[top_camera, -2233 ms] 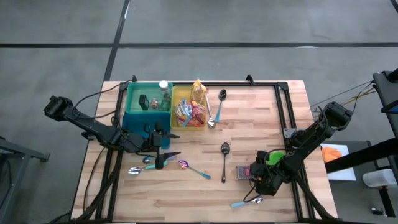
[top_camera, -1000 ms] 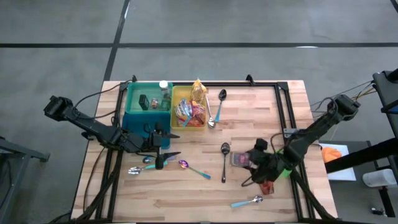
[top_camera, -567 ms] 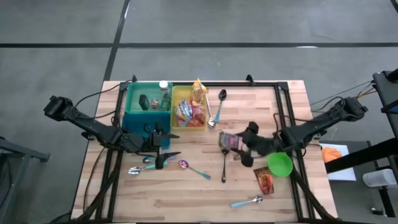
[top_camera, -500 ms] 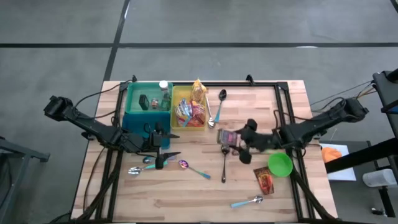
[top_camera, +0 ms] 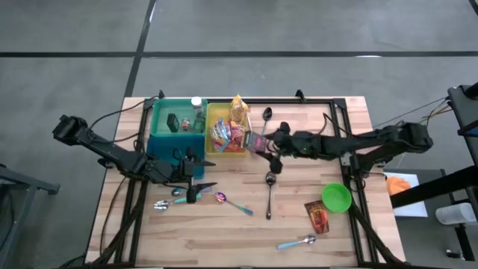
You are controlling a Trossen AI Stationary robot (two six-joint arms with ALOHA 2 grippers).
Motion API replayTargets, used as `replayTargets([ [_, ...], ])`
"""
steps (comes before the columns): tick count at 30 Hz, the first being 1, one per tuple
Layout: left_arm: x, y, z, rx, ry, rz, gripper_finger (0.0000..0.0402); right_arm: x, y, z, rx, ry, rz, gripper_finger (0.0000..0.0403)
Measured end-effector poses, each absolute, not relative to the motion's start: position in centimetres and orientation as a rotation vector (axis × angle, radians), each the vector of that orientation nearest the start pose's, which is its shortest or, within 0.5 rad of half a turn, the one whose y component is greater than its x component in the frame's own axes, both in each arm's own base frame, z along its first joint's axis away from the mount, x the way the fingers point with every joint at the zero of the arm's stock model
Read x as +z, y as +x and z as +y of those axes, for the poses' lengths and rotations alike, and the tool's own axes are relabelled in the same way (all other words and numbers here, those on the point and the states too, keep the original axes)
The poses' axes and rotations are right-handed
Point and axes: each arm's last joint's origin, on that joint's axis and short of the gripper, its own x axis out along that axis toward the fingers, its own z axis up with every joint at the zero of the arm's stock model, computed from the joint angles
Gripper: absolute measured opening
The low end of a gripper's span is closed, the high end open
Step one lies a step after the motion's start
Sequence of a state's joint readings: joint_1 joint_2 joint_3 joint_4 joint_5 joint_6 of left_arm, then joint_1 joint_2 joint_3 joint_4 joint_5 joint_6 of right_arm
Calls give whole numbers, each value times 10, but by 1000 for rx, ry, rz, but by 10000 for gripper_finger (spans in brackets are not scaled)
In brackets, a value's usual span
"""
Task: Pick & Place Food Item
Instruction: Put the red spice can into the green bin
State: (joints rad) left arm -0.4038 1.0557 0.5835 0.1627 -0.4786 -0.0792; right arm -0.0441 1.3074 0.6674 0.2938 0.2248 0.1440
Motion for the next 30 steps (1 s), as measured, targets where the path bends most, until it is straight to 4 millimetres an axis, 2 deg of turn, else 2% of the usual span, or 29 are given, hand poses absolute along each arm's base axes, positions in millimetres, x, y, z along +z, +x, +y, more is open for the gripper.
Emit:
replayTargets([
  [7,246,211,-76,85,56,281,310,230,311,-49,-261,102,314,305],
  [12,246,211,-76,85,56,282,310,231,335,-62,-172,112,369,305],
  [19,246,211,-76,85,58,285,310,227,357,-57,-76,133,545,305],
  [30,246,211,-76,85,58,286,310,191,388,-44,-40,182,603,305],
])
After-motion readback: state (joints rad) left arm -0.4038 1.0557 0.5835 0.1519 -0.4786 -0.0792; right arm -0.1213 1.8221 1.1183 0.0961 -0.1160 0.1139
